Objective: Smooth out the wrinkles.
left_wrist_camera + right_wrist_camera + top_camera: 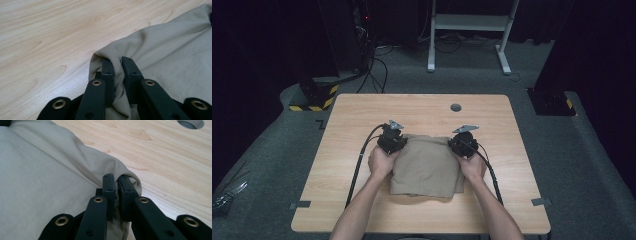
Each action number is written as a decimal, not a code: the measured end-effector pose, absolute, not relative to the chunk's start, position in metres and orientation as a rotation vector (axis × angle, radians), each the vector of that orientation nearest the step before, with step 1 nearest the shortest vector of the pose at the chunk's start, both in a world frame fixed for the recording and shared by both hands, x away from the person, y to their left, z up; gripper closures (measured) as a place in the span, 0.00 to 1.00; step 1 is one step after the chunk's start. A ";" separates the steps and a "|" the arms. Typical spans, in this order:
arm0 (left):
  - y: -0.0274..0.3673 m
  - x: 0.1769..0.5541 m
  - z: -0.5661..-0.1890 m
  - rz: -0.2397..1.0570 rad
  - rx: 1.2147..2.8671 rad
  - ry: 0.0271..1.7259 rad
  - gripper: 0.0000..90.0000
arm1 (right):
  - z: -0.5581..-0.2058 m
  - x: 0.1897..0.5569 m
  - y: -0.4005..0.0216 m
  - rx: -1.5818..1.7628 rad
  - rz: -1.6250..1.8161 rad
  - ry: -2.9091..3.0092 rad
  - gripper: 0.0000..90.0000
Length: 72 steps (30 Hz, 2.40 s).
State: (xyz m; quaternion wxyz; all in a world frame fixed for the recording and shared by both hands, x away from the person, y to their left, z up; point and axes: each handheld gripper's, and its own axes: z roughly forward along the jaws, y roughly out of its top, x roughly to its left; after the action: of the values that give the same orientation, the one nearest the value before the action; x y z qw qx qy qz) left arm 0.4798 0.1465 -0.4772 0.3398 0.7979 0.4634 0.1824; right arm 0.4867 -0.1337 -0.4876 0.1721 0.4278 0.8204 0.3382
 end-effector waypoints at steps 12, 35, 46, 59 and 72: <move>0.152 0.452 -0.485 0.428 2.063 1.175 0.94 | -0.498 0.471 -0.136 1.203 0.994 2.368 0.95; 0.173 0.424 -0.442 0.522 1.896 1.096 0.49 | -0.467 0.451 -0.164 1.217 1.162 2.201 0.62; 0.138 0.407 -0.492 0.492 2.066 0.987 0.48 | -0.496 0.432 -0.124 1.104 1.211 2.378 0.61; 0.157 0.359 -0.487 0.543 2.069 0.965 0.44 | -0.495 0.419 -0.147 1.094 1.069 2.312 0.59; 0.180 0.332 -0.502 0.514 2.089 1.043 0.42 | -0.490 0.412 -0.154 1.101 1.106 2.291 0.58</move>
State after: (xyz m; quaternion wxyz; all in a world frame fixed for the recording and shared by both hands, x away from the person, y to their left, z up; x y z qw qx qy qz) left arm 0.3318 0.1798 -0.5019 0.3667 0.8128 0.4060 0.2002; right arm 0.4120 -0.1540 -0.4895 0.1837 0.3905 0.8125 0.3921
